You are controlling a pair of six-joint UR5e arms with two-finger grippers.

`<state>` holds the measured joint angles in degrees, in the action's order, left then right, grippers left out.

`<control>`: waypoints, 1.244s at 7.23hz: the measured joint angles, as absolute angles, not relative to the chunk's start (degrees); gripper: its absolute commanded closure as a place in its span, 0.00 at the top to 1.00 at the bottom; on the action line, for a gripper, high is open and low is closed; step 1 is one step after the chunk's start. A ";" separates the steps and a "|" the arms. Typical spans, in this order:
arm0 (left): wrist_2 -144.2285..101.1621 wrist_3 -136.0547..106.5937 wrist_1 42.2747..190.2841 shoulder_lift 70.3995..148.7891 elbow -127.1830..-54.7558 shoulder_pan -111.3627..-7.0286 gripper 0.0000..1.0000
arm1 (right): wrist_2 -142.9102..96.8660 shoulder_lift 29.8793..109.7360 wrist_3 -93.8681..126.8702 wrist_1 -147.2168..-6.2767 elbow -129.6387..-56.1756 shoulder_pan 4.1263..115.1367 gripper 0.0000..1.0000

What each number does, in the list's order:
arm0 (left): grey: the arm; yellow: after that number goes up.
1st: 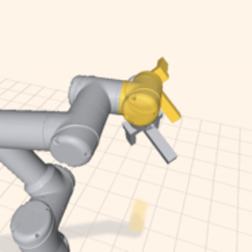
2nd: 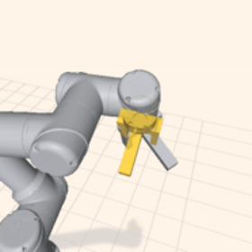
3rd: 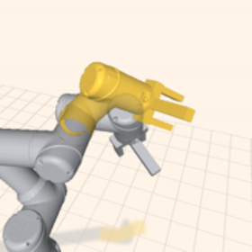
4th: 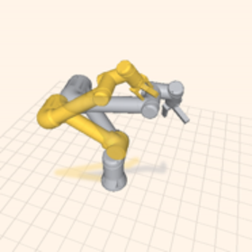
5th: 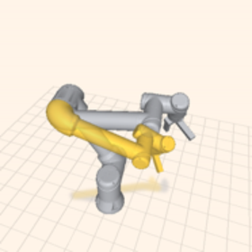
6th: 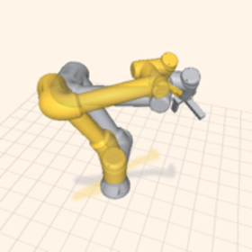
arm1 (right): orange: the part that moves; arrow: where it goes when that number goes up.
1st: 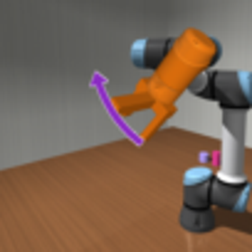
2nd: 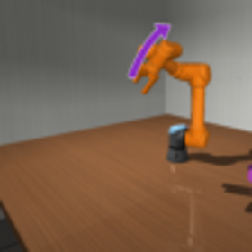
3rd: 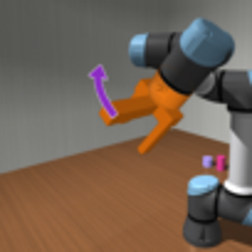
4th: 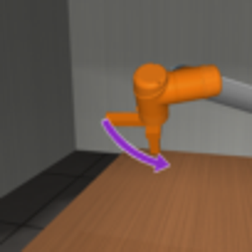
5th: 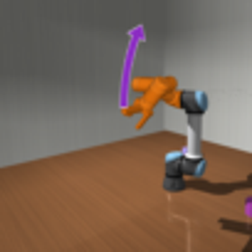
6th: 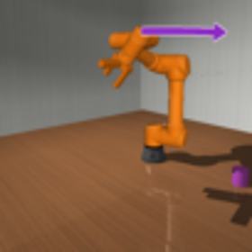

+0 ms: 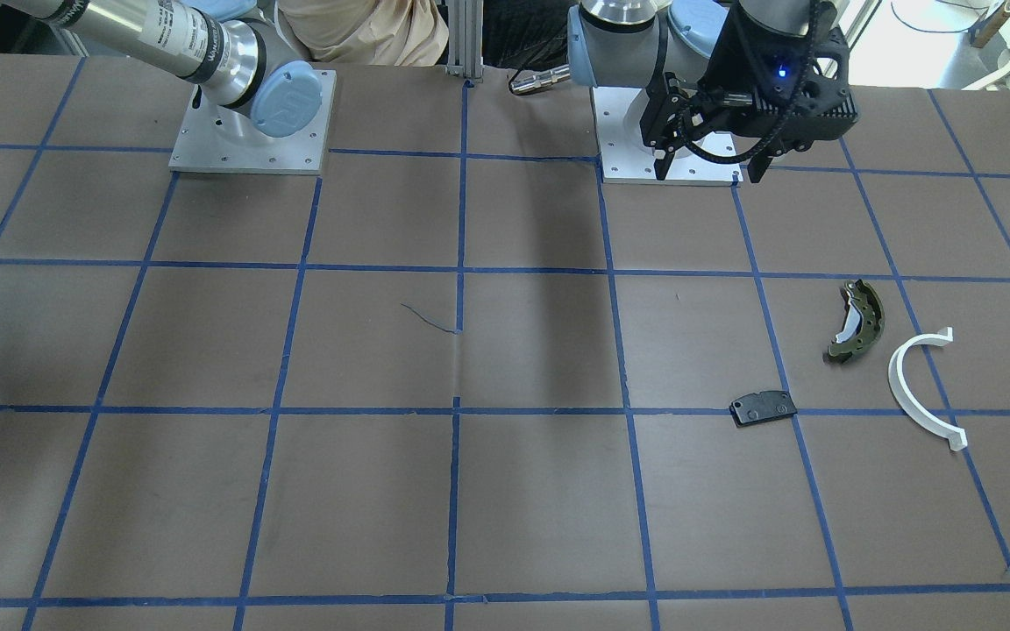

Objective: Place bearing gear from tray to pile

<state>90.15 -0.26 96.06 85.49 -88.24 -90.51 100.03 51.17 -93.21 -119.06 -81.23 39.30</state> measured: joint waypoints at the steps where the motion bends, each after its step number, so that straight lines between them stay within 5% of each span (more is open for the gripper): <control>1: 90.11 -0.26 96.06 85.49 -88.24 -90.51 1.00 | 99.63 52.69 -90.92 -117.78 -81.37 39.75 0.00; 9: 90.09 -0.26 96.06 85.35 -88.33 -90.53 1.00 | 89.66 70.27 -39.82 -99.16 -84.32 63.82 0.00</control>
